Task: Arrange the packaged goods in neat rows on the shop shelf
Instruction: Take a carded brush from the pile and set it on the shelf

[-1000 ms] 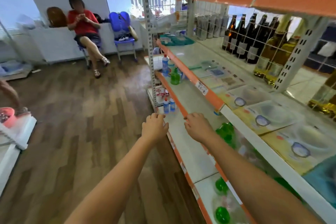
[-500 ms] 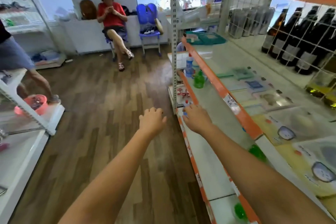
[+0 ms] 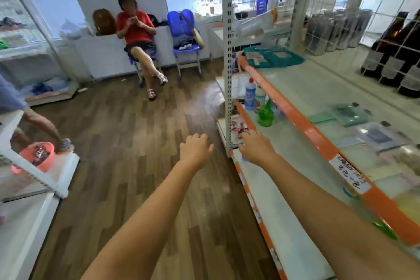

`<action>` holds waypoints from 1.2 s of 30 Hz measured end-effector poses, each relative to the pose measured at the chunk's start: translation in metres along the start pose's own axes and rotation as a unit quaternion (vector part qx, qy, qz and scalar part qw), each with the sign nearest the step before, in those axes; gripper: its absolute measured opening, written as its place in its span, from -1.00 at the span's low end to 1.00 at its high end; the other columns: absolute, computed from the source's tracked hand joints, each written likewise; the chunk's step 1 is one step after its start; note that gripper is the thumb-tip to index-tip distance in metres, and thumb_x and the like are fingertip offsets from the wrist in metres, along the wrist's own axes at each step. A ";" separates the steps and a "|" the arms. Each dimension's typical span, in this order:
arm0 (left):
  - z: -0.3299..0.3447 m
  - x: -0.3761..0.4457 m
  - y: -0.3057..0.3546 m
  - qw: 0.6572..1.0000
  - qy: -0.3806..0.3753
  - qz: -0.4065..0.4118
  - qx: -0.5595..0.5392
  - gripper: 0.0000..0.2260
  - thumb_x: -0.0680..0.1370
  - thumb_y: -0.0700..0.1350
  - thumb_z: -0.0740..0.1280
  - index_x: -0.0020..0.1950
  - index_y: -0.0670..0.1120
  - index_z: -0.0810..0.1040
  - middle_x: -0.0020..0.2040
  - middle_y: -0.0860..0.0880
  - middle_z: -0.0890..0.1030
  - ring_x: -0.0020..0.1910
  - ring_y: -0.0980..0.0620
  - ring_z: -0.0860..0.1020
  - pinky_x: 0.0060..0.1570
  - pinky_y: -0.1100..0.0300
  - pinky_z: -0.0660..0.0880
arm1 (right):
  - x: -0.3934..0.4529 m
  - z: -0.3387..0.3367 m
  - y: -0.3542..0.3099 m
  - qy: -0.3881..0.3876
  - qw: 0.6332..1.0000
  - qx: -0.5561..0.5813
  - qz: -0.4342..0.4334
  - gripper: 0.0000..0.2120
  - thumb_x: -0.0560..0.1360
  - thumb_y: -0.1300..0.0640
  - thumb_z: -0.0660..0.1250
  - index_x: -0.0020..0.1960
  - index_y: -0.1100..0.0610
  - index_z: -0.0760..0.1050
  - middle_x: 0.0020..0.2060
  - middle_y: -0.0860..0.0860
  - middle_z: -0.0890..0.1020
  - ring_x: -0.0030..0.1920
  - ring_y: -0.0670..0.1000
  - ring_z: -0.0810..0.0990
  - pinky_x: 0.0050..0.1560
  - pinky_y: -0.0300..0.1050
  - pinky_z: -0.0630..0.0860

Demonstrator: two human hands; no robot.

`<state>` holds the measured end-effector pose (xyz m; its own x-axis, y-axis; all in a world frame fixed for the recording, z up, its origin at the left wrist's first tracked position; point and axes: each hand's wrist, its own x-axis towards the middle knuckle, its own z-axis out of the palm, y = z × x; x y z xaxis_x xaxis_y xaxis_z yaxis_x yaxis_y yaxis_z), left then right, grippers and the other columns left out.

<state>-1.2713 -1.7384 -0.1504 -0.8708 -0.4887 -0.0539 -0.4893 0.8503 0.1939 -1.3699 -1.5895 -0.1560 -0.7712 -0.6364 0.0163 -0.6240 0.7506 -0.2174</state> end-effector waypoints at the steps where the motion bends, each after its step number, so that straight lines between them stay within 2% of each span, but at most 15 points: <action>1: -0.001 0.010 -0.002 1.000 0.001 0.006 0.001 -0.64 0.62 0.06 0.12 0.37 -0.04 0.40 0.34 -0.10 0.43 0.33 -0.13 0.36 0.23 -0.07 0.33 | 0.011 -0.001 -0.002 0.010 1.000 -0.001 0.001 -0.67 0.58 0.08 0.13 0.30 0.15 0.41 0.28 0.12 0.45 0.30 0.13 0.38 0.25 -0.07 0.32; 9: 0.016 0.087 -0.003 0.999 -0.044 0.022 0.009 -0.64 0.62 0.07 0.13 0.34 -0.06 0.41 0.33 -0.10 0.44 0.32 -0.14 0.36 0.23 -0.09 0.34 | 0.077 0.020 0.002 -0.049 0.999 0.011 0.019 -0.64 0.57 0.03 0.15 0.32 0.12 0.40 0.30 0.11 0.43 0.31 0.14 0.37 0.31 0.01 0.32; 14: 0.011 0.150 0.015 0.999 -0.039 0.020 -0.009 -0.67 0.62 0.05 0.12 0.31 -0.06 0.42 0.31 -0.11 0.45 0.33 -0.14 0.36 0.23 -0.10 0.34 | 0.134 0.009 0.020 -0.033 0.999 0.011 0.004 -0.68 0.59 0.09 0.14 0.28 0.17 0.43 0.28 0.12 0.47 0.29 0.14 0.39 0.24 -0.06 0.29; 17: 0.003 0.193 0.029 0.999 -0.026 0.021 -0.029 -0.66 0.62 0.05 0.12 0.33 -0.06 0.42 0.33 -0.10 0.44 0.33 -0.13 0.35 0.25 -0.09 0.33 | 0.181 -0.004 0.038 -0.013 1.000 0.020 0.002 -0.70 0.58 0.10 0.14 0.25 0.19 0.44 0.25 0.13 0.48 0.28 0.15 0.40 0.20 -0.04 0.33; 19: -0.005 0.212 0.034 0.999 -0.018 0.023 -0.036 -0.64 0.62 0.05 0.13 0.37 -0.05 0.40 0.34 -0.10 0.43 0.34 -0.12 0.35 0.28 -0.10 0.32 | 0.201 -0.011 0.044 -0.008 0.999 0.030 0.014 -0.71 0.59 0.08 0.14 0.24 0.18 0.42 0.22 0.13 0.49 0.23 0.16 0.43 0.12 -0.02 0.39; 23: -0.013 0.256 0.042 0.998 0.005 0.018 -0.052 -0.63 0.61 0.05 0.14 0.38 -0.05 0.39 0.36 -0.09 0.42 0.36 -0.10 0.34 0.29 -0.10 0.32 | 0.247 -0.020 0.058 0.015 1.000 0.016 -0.010 -0.69 0.59 0.07 0.10 0.29 0.11 0.40 0.23 0.10 0.48 0.23 0.11 0.43 0.07 -0.07 0.38; 26: -0.007 0.282 0.040 0.999 -0.002 0.015 -0.045 -0.63 0.61 0.07 0.13 0.37 -0.05 0.39 0.35 -0.10 0.42 0.35 -0.11 0.35 0.27 -0.09 0.34 | 0.269 -0.015 0.066 -0.007 1.000 0.020 -0.010 -0.68 0.61 0.06 0.08 0.31 0.13 0.38 0.25 0.12 0.46 0.26 0.12 0.40 0.16 -0.03 0.38; 29: 0.001 0.305 0.035 0.999 -0.018 0.010 -0.039 -0.62 0.61 0.08 0.13 0.38 -0.05 0.38 0.35 -0.11 0.42 0.35 -0.12 0.36 0.29 -0.09 0.35 | 0.294 -0.003 0.070 -0.027 0.999 0.031 -0.010 -0.72 0.60 0.08 0.10 0.24 0.14 0.40 0.22 0.11 0.48 0.23 0.11 0.42 0.19 -0.02 0.37; 33: 0.004 0.341 0.024 0.999 -0.035 0.018 -0.031 -0.61 0.61 0.08 0.13 0.40 -0.03 0.36 0.35 -0.09 0.43 0.35 -0.10 0.36 0.30 -0.07 0.34 | 0.335 0.002 0.067 -0.027 0.998 0.048 -0.002 -0.69 0.59 0.11 0.11 0.28 0.14 0.42 0.23 0.11 0.49 0.25 0.09 0.42 0.24 -0.03 0.36; 36: 0.002 0.373 0.014 0.998 -0.037 0.042 -0.028 -0.63 0.61 0.08 0.14 0.36 -0.04 0.39 0.31 -0.09 0.46 0.31 -0.10 0.39 0.28 -0.07 0.37 | 0.366 0.001 0.064 -0.010 0.996 0.087 0.025 -0.70 0.59 0.09 0.11 0.26 0.12 0.44 0.19 0.08 0.51 0.23 0.07 0.44 0.20 -0.01 0.40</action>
<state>-1.6034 -1.9086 -0.1698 -0.9106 -0.3990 -0.1078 -0.4132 0.8744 0.2544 -1.6919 -1.7742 -0.1647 -0.7967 -0.6042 -0.0176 -0.5528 0.7400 -0.3831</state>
